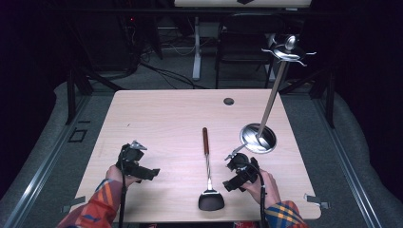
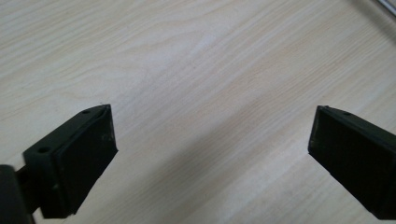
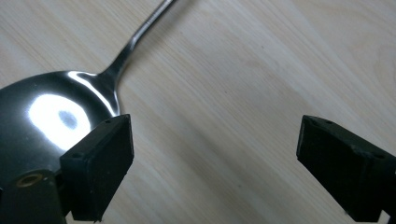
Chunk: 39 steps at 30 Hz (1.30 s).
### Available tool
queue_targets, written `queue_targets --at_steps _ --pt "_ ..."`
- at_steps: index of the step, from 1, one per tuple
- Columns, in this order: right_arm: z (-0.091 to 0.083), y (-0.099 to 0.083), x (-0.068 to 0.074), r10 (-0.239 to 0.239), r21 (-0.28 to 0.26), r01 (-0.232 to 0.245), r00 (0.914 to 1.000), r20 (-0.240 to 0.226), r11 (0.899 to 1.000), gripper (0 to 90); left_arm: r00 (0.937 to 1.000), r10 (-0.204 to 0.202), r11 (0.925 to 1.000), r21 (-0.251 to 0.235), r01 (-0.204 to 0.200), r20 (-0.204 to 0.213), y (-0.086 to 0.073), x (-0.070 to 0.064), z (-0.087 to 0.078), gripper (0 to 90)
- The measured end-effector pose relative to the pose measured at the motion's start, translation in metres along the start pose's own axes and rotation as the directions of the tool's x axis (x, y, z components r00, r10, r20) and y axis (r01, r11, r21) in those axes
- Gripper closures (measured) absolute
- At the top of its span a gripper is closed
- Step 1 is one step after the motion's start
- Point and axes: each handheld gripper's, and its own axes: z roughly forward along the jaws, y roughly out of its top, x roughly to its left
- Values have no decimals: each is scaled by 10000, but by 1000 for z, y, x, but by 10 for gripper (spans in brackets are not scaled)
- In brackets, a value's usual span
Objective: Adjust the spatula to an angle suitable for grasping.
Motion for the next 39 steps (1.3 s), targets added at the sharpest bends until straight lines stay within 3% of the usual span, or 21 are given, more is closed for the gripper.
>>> queue_targets --at_steps 5,8,13,20,29,39 --pt "7 11 10 -244 28 244 9997 -99 9997 111 9999 -162 9998 -121 161 -47 -6 6 -6 2" --pt "13 21 16 -494 210 492 9988 74 9986 136 9989 -414 9991 -4 414 -206 -9 14 -3 1" --pt "20 29 20 -426 158 426 9991 -8 9990 162 9984 -524 9985 147 527 -232 -11 19 3 0" --pt "24 39 34 -671 -13 672 9977 107 9977 254 9955 -517 9976 429 552 -792 -10 24 10 1" --pt "33 50 32 -393 -194 390 9991 -167 9991 368 9951 -481 9970 556 530 -861 -11 27 13 24" --pt "53 55 26 -145 -187 143 9998 -141 9997 581 9960 -501 9971 538 541 -737 -11 29 14 35"
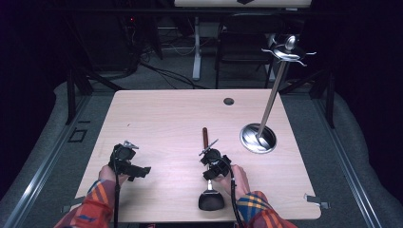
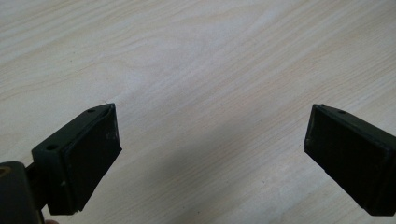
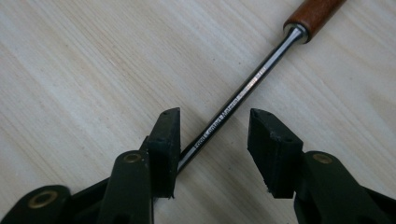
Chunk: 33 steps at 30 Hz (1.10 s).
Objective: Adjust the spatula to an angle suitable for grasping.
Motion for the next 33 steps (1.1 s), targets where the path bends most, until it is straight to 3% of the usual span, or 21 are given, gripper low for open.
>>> queue_targets --at_steps 1,11,12,18,20,24,27,30,32,33 --pt "-1 -1 -1 -33 78 32 9999 106 10000 624 10000 -11 10000 1 11 9 0 0 0 36" --pt "-7 -9 -14 167 340 -178 9994 319 9993 693 9999 -108 9999 -25 108 10 0 0 0 40" --pt "-10 -11 -19 96 636 -128 9987 495 9979 711 9999 -118 9999 -19 118 43 0 1 0 38" --pt "-15 -22 -35 249 898 -295 9983 518 9955 755 9998 -185 9998 -7 185 86 0 1 1 36" --pt "-16 -28 -41 409 867 -473 9965 734 9951 775 9999 -126 9999 -28 127 65 0 1 0 36" --pt "-20 -30 -42 -25 1259 -106 9946 1036 9920 782 9996 -264 9996 -95 265 101 -1 2 1 36" --pt "-22 -38 -44 -47 1337 -102 9939 1105 9910 796 9997 -157 9997 182 154 182 -1 1 6 37" --pt "-25 -42 -46 -468 1547 283 9920 1172 9876 802 9997 -159 9998 92 158 162 0 1 3 37" --pt "-25 -44 -47 -379 1469 211 9929 1128 9889 804 9998 -168 9998 74 167 116 0 1 2 37" --pt "-27 -46 -48 -661 1610 456 9900 1245 9859 810 9997 -244 9997 90 243 100 -1 2 2 37"
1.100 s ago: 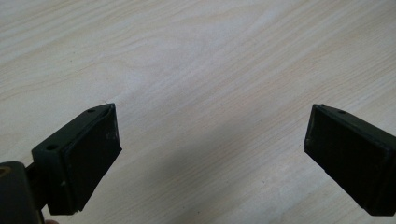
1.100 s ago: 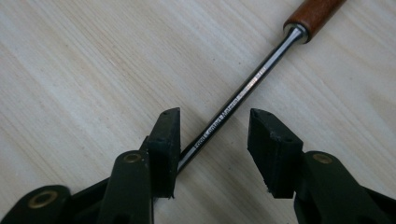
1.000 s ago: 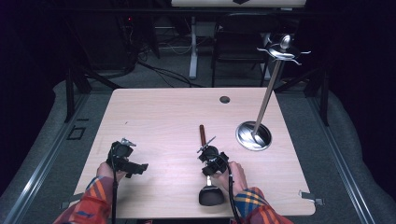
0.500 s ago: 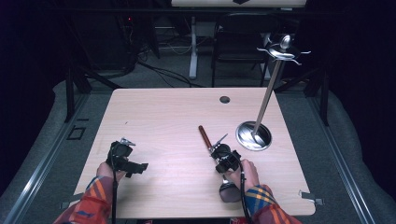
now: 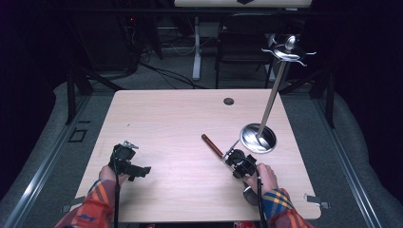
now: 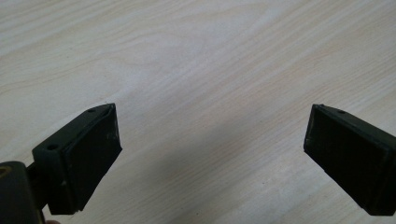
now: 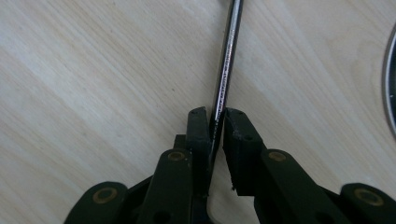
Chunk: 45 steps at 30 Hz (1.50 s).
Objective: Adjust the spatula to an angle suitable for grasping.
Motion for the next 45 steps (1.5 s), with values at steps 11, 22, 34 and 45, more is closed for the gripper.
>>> queue_targets --at_steps 11,22,34,45 --pt "-6 -16 -11 -372 158 368 9990 265 9992 836 9998 -94 9998 198 97 -167 -1 4 3 38" --pt "-14 -41 -19 -764 26 763 9968 229 9971 840 9993 -201 9992 331 211 -315 -1 4 3 37" --pt "-24 -54 -30 -265 -93 265 9996 -14 9996 697 9989 -186 9989 412 203 -422 -1 5 4 34" --pt "-29 -43 -28 6 -447 -7 10000 -29 9990 591 9991 -144 9986 501 163 -388 0 5 3 24"
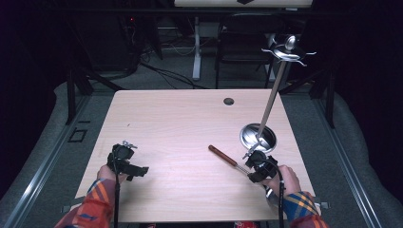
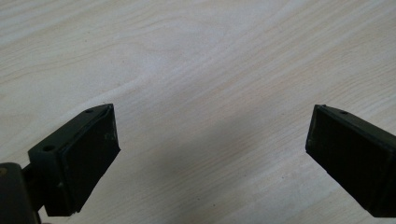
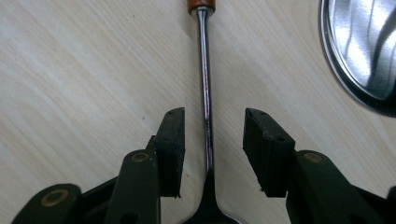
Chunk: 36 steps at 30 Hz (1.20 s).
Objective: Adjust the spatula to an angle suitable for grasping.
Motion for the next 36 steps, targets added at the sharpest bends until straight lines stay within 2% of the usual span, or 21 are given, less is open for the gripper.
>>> queue_targets --at_steps 4,7,10,12,13,15,20,21,26,28,32,33,36 --pt "2 7 1 -61 37 61 10000 53 10000 589 10000 58 10000 -41 -58 69 1 -1 2 23" --pt "7 19 3 -42 65 42 10000 48 10000 583 10000 20 10000 58 -20 56 1 2 3 22" --pt "8 27 4 -71 126 68 9997 244 9999 586 9999 -56 10000 36 56 91 2 2 4 21" --pt "10 28 4 52 -33 -52 9997 240 10000 588 9999 7 10000 23 -7 115 1 1 3 20" --pt "9 30 4 -21 170 17 9996 266 9999 591 9999 -8 10000 -20 9 138 1 0 3 20" --pt "10 30 6 101 32 -102 9997 219 9999 589 9999 54 9999 -131 -52 128 1 -3 0 17" --pt "11 33 6 63 152 -66 9998 199 9999 593 9999 80 9996 -264 -77 137 4 -5 -2 17" --pt "12 35 6 48 210 -52 9998 190 9998 599 9997 237 9994 -270 -234 116 4 -6 -2 17" --pt "15 41 8 -111 432 106 9999 110 9990 606 9997 192 9996 -213 -189 146 4 -5 -2 17" --pt "17 45 11 -319 583 305 9992 227 9978 620 9998 135 9996 -230 -131 136 3 -4 -2 17" --pt "21 47 13 -263 491 257 9996 109 9985 636 9997 151 9996 -236 -147 165 4 -4 -1 17" --pt "23 49 12 -358 670 350 9993 105 9971 648 9997 112 9997 -216 -107 227 4 -4 0 17" --pt "28 52 10 -369 757 363 9993 67 9965 673 9994 73 9999 -124 -69 325 4 -4 2 17"
